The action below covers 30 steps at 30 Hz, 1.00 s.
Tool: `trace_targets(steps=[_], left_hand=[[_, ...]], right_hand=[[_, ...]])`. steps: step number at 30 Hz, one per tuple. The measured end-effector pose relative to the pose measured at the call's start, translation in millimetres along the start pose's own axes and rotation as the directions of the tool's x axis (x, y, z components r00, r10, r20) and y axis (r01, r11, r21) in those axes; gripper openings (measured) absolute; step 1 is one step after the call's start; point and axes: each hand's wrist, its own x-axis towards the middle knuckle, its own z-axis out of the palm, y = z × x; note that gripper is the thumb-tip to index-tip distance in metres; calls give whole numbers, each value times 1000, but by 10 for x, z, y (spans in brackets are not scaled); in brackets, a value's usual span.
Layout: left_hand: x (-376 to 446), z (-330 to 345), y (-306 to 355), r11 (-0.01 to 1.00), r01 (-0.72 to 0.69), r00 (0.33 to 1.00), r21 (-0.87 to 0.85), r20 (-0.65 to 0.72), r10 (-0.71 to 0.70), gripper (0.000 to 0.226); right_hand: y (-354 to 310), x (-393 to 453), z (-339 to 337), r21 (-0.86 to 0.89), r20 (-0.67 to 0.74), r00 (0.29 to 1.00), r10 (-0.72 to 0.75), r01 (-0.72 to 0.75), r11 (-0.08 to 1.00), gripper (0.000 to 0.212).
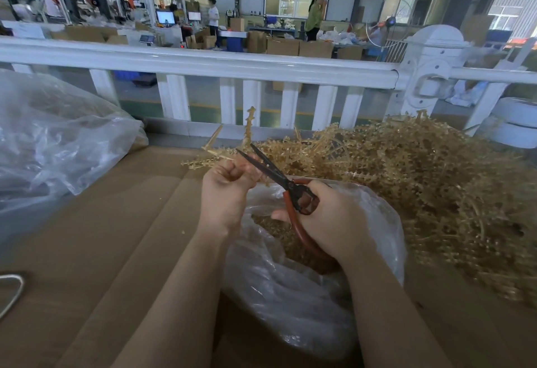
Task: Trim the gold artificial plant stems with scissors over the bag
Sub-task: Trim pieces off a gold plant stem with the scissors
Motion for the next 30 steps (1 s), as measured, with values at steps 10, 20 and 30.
trace_targets(steps=[10,20,30], left_hand=[[-11,-37,71,998,-30,1000,47,5,30,15],[8,-63,45,993,-7,992,121,125,-8,35],[22,-68,30,998,45,991,41,123,-49,24]], right_hand=[[-4,-12,-41,-43,1,1000,0,0,999,72],[-14,-29,-74,-120,-53,998,-37,31,992,51],[46,-23,-63,-82,-38,998,-49,45,996,54]])
